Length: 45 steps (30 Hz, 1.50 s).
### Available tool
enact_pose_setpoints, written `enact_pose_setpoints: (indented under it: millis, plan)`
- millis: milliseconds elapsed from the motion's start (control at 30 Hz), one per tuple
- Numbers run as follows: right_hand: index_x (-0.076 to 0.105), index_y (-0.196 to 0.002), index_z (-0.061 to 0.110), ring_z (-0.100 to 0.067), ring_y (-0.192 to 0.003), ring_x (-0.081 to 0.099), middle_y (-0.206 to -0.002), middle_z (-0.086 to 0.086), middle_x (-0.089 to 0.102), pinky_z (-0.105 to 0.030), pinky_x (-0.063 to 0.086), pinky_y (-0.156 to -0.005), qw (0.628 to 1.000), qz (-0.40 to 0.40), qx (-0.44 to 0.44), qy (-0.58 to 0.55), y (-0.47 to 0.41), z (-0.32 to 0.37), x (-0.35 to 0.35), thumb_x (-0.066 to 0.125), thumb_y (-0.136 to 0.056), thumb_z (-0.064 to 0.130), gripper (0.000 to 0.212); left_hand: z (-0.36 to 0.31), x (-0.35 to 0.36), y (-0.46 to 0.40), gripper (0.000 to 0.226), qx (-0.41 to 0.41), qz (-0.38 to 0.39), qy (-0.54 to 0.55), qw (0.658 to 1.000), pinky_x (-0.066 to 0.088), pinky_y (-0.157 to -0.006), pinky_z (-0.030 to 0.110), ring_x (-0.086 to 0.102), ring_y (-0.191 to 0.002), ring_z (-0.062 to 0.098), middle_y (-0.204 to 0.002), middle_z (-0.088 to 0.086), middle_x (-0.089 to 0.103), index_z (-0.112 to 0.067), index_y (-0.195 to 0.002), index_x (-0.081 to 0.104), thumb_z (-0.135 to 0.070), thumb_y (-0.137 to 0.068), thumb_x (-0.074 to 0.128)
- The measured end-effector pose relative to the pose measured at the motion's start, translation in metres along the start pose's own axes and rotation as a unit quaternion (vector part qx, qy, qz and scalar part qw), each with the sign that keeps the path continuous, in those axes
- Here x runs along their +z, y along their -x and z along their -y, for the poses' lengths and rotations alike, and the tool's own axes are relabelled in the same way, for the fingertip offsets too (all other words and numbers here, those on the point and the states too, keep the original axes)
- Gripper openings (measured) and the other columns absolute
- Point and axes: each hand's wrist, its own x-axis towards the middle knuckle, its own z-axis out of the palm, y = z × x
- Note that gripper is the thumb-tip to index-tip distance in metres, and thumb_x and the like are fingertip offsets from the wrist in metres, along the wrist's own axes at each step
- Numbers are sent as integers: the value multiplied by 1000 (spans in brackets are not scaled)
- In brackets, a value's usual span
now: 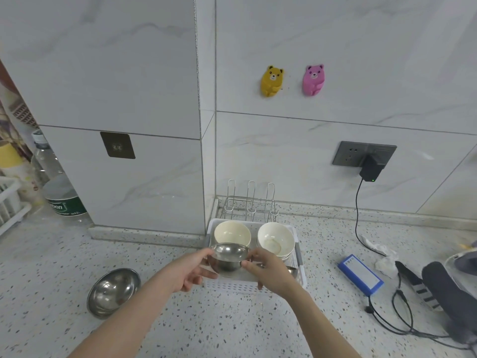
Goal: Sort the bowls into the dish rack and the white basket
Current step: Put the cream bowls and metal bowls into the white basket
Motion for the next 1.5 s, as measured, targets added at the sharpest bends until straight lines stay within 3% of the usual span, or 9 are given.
enact_pose_setpoints:
  millis: [167,400,600,733,833,1000,1100,1233,1500]
  plan:
    - [65,-84,34,7,-43,51,-90,5,75,-19,42,-45,1000,-22,6,-3,-5,2,-3,69,-83,49,16,-5,4,-1,42,49,-64,-48,996,23,-33,17,47,-47,8,-110,4,65,-21,-125,52,-46,-92,57]
    - [67,-88,20,-11,-37,46,-40,11,54,-20,40,-43,999,-21,37,21,-20,3,-8,68,-84,50,30,-9,6,-3,28,141,-75,-83,984,32,-39,17,59,-73,14,-111,-10,57,-33,-116,56,-45,-91,61]
    - [69,-87,17,-8,-35,45,-54,2,59,-20,39,-44,995,-21,72,66,-37,1,-7,64,-83,59,43,-9,8,-7,31,158,-45,-134,977,39,-48,13,59,-84,9,-112,-15,58,-33,-113,55,-45,-87,68]
    - [70,-85,18,-10,-49,54,-66,4,66,-24,45,-53,991,-23,88,102,-44,0,-3,63,-81,63,46,-7,7,-18,47,198,-50,-210,956,41,-94,28,49,-112,4,-118,-17,54,-31,-121,57,-33,-79,79]
    - [69,-84,18,-10,-57,57,-68,6,66,-27,47,-58,984,-18,96,148,-46,1,3,60,-80,65,48,-5,6,-25,46,215,-78,-246,942,41,-102,32,51,-119,7,-126,-13,59,-30,-119,61,-32,-77,80]
    - [69,-87,19,-14,-77,67,-81,4,72,-31,54,-71,971,-41,110,210,-44,1,19,58,-82,62,45,0,4,-33,42,213,-84,-269,936,46,-101,32,55,-114,4,-119,-17,62,-33,-115,63,-29,-77,80]
    - [68,-91,24,-13,-77,64,-84,8,71,-28,50,-66,954,-78,122,262,-39,3,35,53,-83,68,47,5,3,-36,29,221,-92,-240,941,44,-92,22,57,-107,1,-109,-23,60,-41,-104,59,-25,-84,73]
    - [62,-96,22,-17,-83,66,-88,5,70,-28,49,-67,931,-114,123,325,-33,8,53,47,-85,71,52,13,-5,-34,23,218,-118,-199,948,48,-93,25,58,-106,4,-110,-16,61,-28,-117,61,-23,-94,60]
    - [58,-115,27,-20,-94,67,-102,3,70,-29,47,-69,933,-87,113,329,-22,16,69,44,-91,62,44,40,-40,-11,18,232,-174,-91,953,48,-61,15,62,-67,7,-96,-8,71,-31,-106,60,-17,-96,54]
